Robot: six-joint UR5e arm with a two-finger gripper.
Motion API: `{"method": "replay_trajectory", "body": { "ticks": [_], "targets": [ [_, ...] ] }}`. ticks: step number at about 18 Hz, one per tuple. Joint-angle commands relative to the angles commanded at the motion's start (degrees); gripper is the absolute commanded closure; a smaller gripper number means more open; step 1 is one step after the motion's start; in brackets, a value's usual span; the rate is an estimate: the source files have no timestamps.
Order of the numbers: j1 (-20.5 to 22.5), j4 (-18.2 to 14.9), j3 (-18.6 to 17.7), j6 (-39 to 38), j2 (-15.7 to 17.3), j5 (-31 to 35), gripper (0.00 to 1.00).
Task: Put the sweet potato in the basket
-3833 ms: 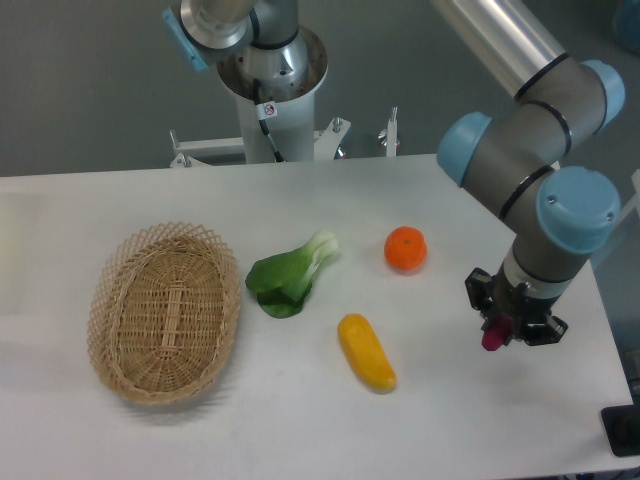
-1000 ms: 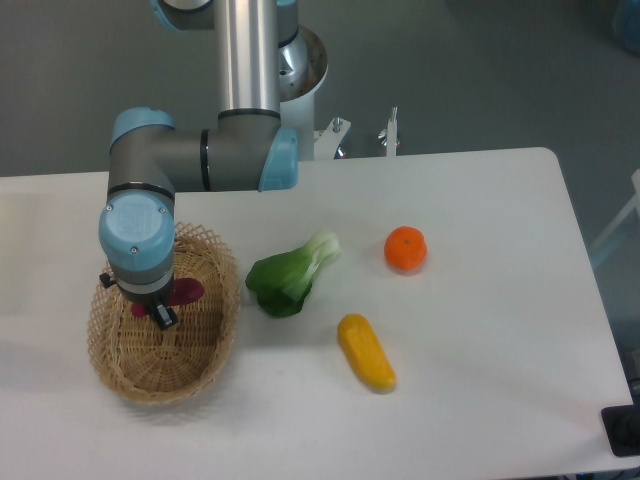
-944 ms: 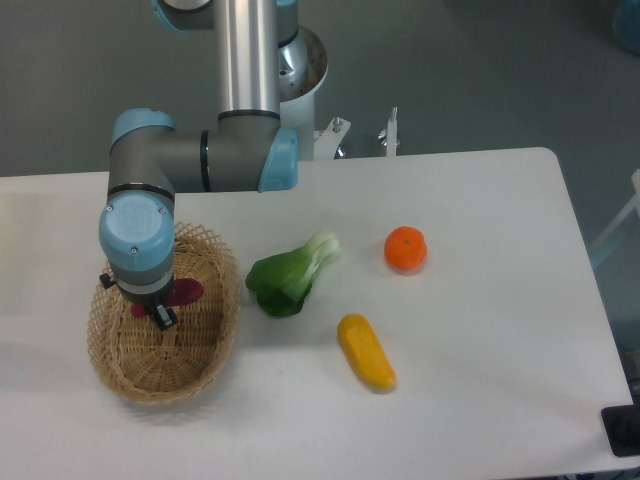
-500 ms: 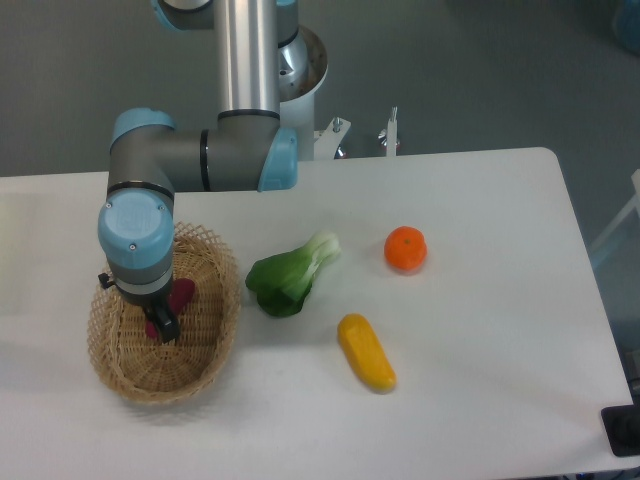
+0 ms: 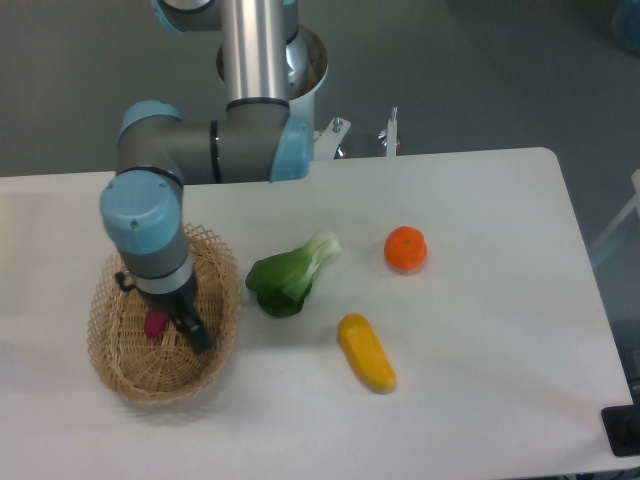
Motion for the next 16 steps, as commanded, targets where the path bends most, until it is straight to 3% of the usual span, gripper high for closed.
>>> {"method": "replay_trajectory", "body": {
  "ticks": [4,8,16],
  "targets": [
    [4.4,-0.1,4.0,1.7,-0.8,-0.4,0.00],
    [9.0,-0.4,9.0,4.0,-4.2,-0.4,0.00],
    [20.7,-1.1,11.7,16.3,-6.4,-0.1,0.00]
  ]
}}
